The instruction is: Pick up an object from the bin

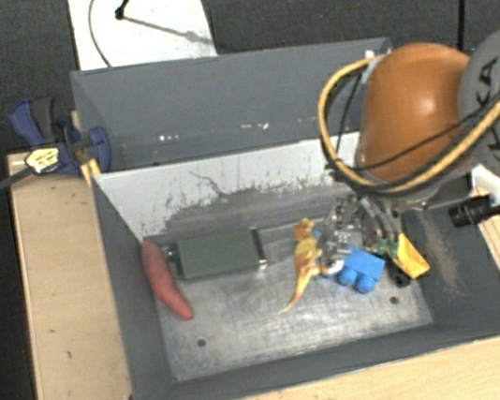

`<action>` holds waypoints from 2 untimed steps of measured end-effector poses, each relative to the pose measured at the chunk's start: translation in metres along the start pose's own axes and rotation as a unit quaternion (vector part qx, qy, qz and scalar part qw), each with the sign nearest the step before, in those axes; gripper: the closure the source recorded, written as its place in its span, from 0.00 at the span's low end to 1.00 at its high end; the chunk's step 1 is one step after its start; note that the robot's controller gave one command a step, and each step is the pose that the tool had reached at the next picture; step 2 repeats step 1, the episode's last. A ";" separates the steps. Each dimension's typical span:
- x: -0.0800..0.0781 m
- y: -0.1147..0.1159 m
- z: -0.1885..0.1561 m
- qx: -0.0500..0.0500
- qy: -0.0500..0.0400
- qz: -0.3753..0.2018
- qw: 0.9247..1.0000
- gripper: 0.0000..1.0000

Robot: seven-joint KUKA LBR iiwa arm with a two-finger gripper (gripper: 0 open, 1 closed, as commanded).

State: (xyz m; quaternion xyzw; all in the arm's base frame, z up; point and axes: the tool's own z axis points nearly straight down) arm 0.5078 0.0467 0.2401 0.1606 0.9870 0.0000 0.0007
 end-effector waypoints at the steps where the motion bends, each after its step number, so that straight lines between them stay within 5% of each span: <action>1: 0.000 -0.006 0.024 -0.003 -0.004 0.074 0.997 1.00; 2: 0.000 -0.006 0.024 -0.003 -0.004 0.074 0.997 1.00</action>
Offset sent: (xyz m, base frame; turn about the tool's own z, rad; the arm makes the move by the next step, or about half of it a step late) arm 0.0041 -0.0021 -0.0528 0.1814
